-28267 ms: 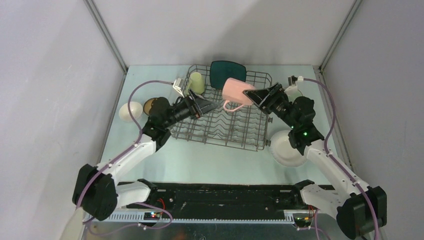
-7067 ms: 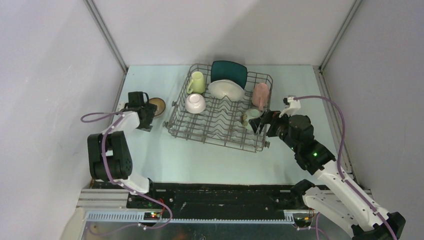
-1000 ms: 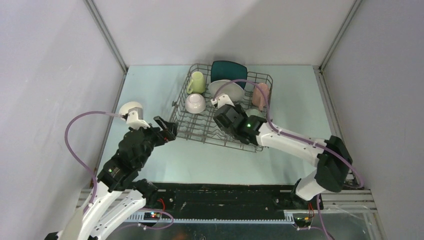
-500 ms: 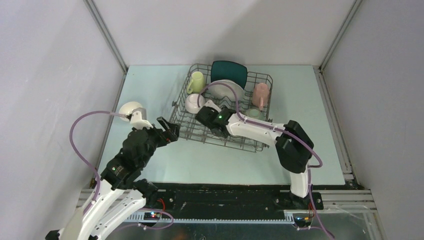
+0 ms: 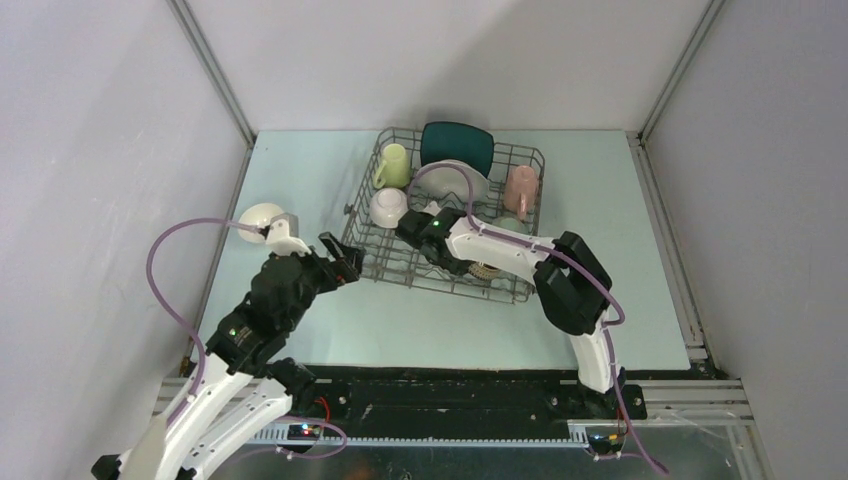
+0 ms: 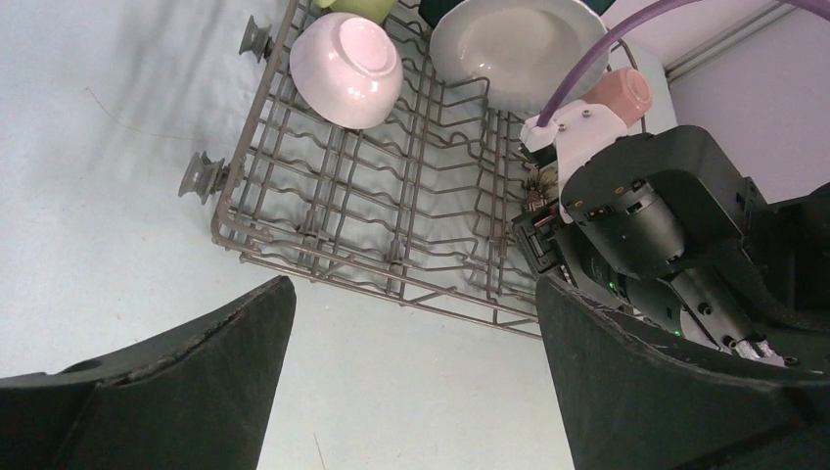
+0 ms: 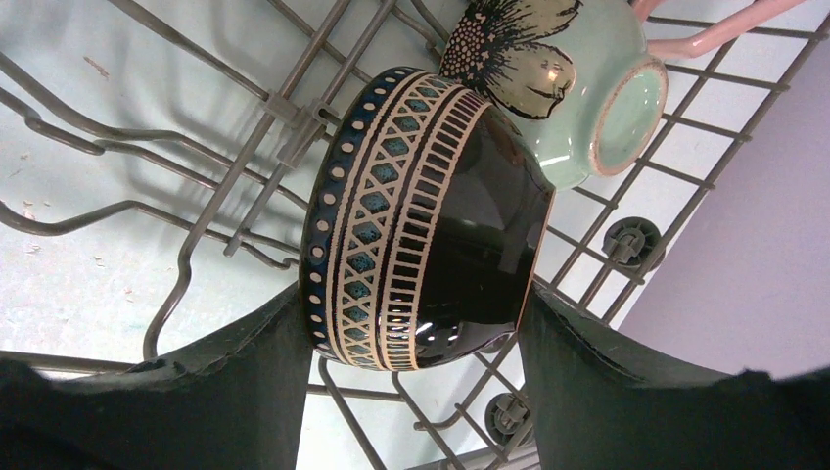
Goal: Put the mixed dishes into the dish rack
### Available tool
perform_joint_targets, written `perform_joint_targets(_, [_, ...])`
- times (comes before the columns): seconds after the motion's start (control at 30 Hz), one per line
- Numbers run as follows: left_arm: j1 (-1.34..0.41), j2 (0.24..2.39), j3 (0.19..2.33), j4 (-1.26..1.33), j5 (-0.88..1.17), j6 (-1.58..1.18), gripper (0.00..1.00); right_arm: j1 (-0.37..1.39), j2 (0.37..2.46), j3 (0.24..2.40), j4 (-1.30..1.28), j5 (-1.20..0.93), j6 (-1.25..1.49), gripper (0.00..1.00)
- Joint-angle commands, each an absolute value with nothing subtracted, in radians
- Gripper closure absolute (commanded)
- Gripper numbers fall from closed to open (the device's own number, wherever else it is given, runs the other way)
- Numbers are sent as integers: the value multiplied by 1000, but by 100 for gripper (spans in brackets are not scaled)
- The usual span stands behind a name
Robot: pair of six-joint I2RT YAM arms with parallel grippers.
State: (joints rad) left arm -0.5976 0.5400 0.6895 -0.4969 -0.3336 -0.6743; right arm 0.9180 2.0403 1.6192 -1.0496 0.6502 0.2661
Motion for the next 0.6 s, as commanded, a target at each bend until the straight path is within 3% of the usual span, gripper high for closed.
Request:
perform_joint_targets(0.0, [-600, 513, 687, -483, -361, -691, 0, 894, 2048, 1656, -1053, 642, 273, 54])
perform_joint_targets(0.07, [-600, 514, 686, -490, -368, -697, 0, 894, 2042, 1653, -1035, 621, 268, 40])
perform_joint_targets(0.13, [-600, 517, 690, -499, -374, -701, 0, 894, 2032, 1645, -1015, 595, 258, 16])
perform_joint_targets(0.2, [-600, 522, 694, -504, -373, -700, 0, 891, 2018, 1634, -996, 565, 254, 2])
perform_joint_targets(0.57, [-597, 545, 694, -476, -334, -684, 0, 826, 1832, 1538, -855, 299, 247, 0])
